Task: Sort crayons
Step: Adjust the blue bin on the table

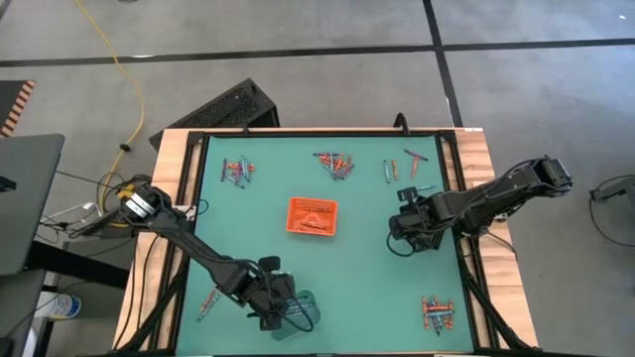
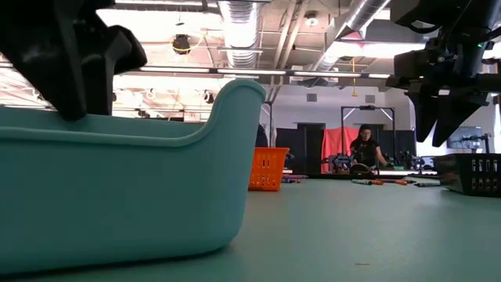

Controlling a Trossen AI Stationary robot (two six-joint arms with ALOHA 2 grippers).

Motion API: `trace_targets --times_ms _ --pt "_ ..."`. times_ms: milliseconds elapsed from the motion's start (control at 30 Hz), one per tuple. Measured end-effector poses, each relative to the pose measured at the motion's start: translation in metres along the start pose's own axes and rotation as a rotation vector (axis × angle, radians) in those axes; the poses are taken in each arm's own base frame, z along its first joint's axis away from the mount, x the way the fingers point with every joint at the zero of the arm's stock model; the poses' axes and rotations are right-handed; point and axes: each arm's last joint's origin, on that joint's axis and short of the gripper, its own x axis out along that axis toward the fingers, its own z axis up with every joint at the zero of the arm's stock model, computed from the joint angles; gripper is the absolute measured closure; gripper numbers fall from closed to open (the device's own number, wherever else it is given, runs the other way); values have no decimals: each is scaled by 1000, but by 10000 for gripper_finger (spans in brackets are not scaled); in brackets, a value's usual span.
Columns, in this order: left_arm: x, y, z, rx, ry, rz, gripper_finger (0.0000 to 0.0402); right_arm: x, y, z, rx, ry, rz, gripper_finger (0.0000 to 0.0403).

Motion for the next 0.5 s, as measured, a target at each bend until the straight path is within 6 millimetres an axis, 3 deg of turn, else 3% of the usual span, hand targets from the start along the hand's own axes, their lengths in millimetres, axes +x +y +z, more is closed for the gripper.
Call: trace_targets --times_ms 133,233,367,500 --pt "6 0 0 -3 14 -8 230 0 0 1 3 -8 0 285" --pt "9 2 1 -8 16 -1 218 0 0 1 4 -12 -1 285" --pt "19 2 1 13 35 -11 235 0 0 1 4 -14 -1 285" --pt "34 4 -1 28 82 -27 281 0 1 2 -1 -17 0 285"
